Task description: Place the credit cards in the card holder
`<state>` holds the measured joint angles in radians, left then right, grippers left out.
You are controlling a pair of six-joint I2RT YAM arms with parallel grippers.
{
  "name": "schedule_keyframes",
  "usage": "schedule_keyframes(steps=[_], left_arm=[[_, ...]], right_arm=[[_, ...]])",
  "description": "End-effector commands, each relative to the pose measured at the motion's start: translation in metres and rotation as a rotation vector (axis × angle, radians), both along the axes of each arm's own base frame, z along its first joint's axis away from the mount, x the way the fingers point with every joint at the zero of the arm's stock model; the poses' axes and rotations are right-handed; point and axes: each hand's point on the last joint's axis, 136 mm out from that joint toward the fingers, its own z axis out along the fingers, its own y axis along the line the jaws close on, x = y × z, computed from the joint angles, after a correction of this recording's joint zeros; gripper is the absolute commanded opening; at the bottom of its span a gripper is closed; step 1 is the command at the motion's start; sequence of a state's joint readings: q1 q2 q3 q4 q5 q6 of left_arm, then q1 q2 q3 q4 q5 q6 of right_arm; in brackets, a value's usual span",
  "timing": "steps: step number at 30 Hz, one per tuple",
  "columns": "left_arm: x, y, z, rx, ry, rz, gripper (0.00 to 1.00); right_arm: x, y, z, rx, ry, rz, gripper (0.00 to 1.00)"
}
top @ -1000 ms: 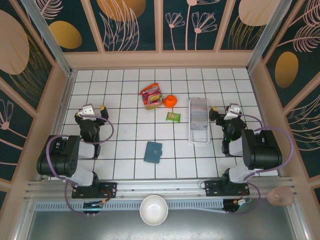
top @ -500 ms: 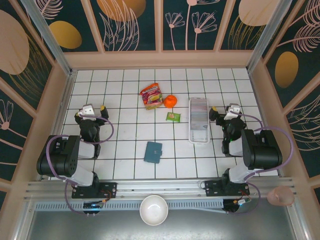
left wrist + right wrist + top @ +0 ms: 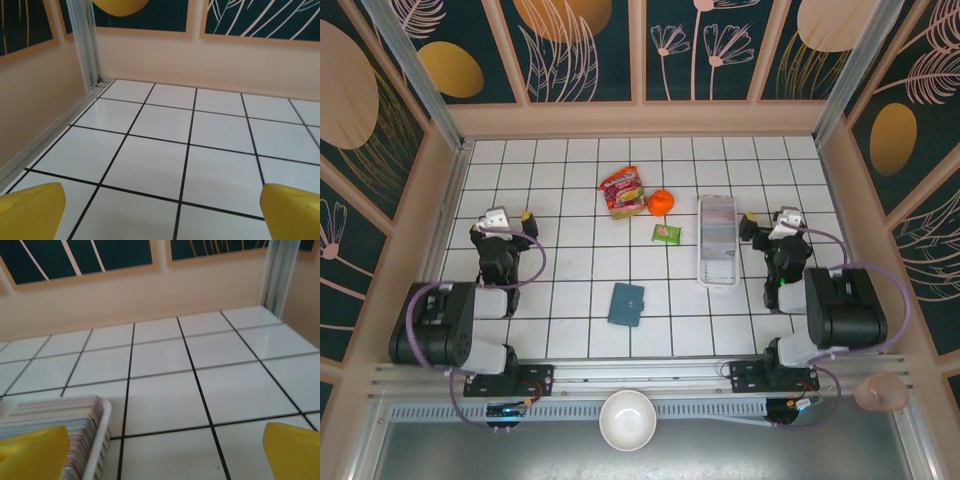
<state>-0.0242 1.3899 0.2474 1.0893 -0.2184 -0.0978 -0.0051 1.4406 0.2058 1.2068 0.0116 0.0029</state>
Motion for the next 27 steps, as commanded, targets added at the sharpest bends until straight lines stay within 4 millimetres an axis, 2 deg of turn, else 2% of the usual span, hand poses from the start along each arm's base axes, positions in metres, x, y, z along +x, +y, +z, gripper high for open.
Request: schedule_keyframes(steps=[1,3,5,7,8,10,13,16,19,21,23,24,27], left_arm=[[-0.005,0.008,0.047,-0.109,-0.054,0.057,0.99],[-0.020,0.008,0.079,-0.234,-0.159,0.060,0.99],[-0.032,0.011,0.088,-0.457,-0.164,0.101,0.99],[-0.035,-0.021,0.110,-0.436,-0.145,-0.093,0.99],[-0.039,-0.031,0.117,-0.476,-0.161,-0.151,0.99],[-0.045,-0.035,0.114,-0.603,-0.193,-0.175,0.99],[-0.050,-0.068,0.114,-0.656,-0.113,-0.352,0.97],[-0.048,-0.089,0.087,-0.730,0.117,-0.400,0.88],[-0.055,-0.111,0.054,-0.772,0.353,-0.436,0.85],[-0.065,-0.130,0.034,-0.745,0.473,-0.463,0.86],[-0.077,-0.155,0.020,-0.713,0.556,-0.514,0.89],[-0.084,-0.167,0.014,-0.707,0.593,-0.544,0.89],[-0.100,-0.186,-0.005,-0.692,0.673,-0.570,0.88]], right_arm=[[-0.010,-0.003,0.046,0.013,-0.072,-0.086,0.99],[-0.012,-0.005,0.063,0.127,-0.026,-0.097,0.99],[-0.017,-0.020,0.067,0.282,0.056,-0.198,0.99],[-0.028,-0.041,0.066,0.390,0.122,-0.347,0.99],[-0.033,-0.050,0.068,0.419,0.135,-0.404,0.99],[-0.040,-0.056,0.072,0.452,0.157,-0.433,0.98],[-0.044,-0.044,0.086,0.465,0.188,-0.344,0.95],[-0.049,-0.017,0.093,0.501,0.285,-0.215,0.89],[-0.058,0.029,0.097,0.510,0.401,-0.064,0.83],[-0.068,0.074,0.099,0.485,0.461,0.044,0.83],[-0.080,0.115,0.096,0.468,0.511,0.123,0.76],[-0.087,0.137,0.092,0.467,0.542,0.162,0.73],[-0.109,0.197,0.070,0.465,0.640,0.283,0.60]])
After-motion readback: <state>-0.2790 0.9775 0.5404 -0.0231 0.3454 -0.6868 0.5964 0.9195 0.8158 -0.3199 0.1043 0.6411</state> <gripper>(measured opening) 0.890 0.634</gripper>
